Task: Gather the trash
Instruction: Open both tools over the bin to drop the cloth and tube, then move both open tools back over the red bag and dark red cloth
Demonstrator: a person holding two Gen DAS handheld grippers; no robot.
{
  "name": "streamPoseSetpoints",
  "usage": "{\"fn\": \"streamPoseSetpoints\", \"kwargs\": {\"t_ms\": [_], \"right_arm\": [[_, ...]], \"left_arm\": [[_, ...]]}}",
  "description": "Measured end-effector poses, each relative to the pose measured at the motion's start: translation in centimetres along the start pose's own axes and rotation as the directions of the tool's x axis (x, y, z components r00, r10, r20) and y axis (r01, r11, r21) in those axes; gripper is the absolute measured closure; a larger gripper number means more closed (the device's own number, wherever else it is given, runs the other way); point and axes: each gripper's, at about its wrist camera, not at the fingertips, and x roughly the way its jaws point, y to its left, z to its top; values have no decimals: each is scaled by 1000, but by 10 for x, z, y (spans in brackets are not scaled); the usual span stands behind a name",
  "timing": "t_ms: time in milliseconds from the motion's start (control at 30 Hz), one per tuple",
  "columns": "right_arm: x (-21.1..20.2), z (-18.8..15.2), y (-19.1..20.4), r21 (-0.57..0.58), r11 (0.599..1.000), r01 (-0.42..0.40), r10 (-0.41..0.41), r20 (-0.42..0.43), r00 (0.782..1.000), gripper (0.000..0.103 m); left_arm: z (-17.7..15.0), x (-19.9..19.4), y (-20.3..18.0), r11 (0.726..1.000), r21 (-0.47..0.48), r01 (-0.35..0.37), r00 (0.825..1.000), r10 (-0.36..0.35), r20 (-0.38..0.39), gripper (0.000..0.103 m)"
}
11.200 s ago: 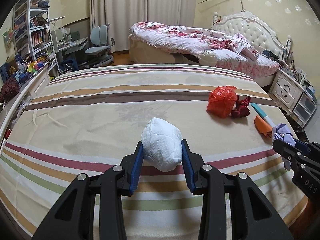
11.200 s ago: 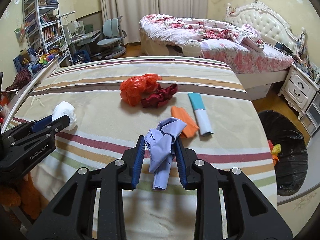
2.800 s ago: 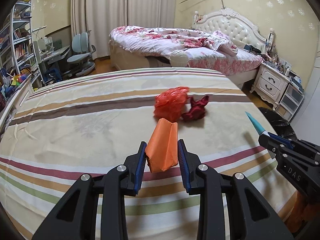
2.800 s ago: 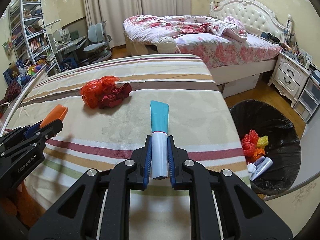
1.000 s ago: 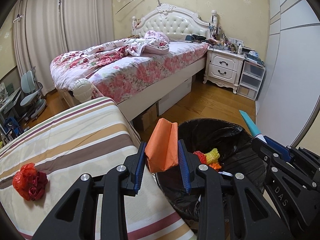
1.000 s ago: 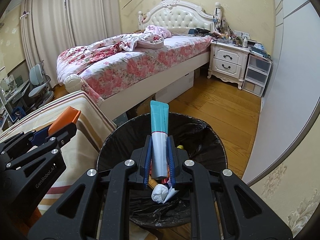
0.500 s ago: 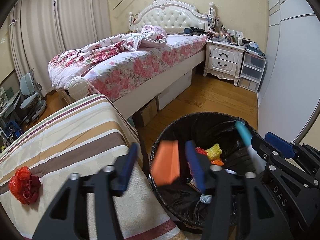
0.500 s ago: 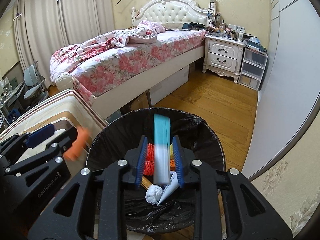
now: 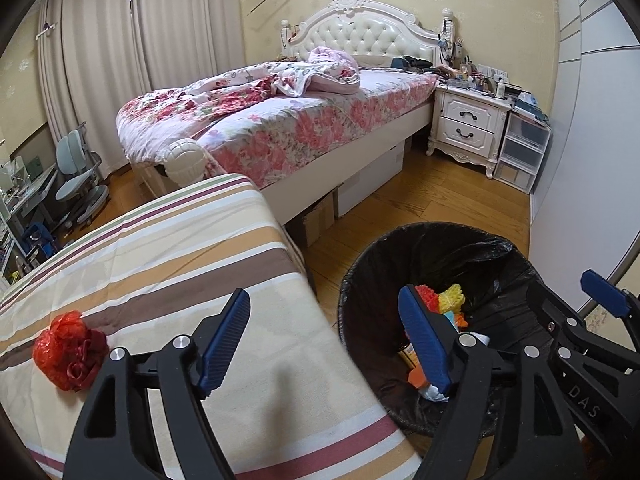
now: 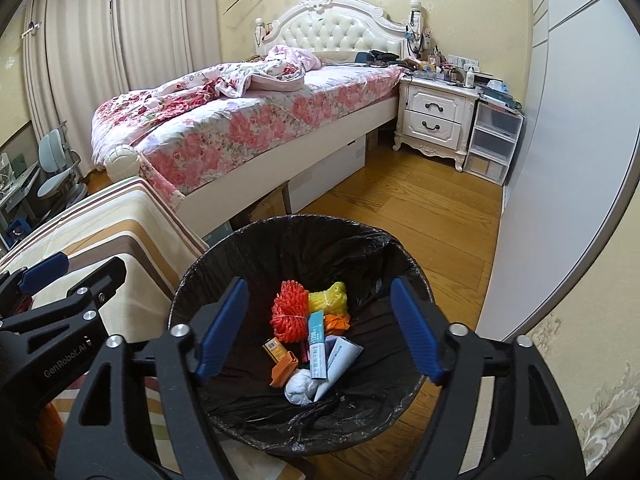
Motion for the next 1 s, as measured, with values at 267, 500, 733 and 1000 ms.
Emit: {"fn": "streamPoseSetpoints", "kwargs": {"t_ms": [267, 500, 733, 1000], "right_arm": [[-9, -6, 19, -2, 1000, -12, 12, -1, 1000, 13], [-20, -10, 47, -26, 997, -66, 66, 0, 998, 9], [-27, -16, 87, -73, 988, -137, 134, -36, 990, 9], [-35, -29, 141, -172, 959, -225, 211, -94, 973, 9]], "left_arm": [[-17, -12, 30, 998, -27, -49, 999, 49, -20, 27], [-33, -30, 66, 993, -74, -96, 995, 95, -27, 27], [-53, -45, 106, 980, -124, -155, 988, 150, -47, 27], [-73, -61, 154, 956, -184, -228, 973, 216, -86, 27]]}}
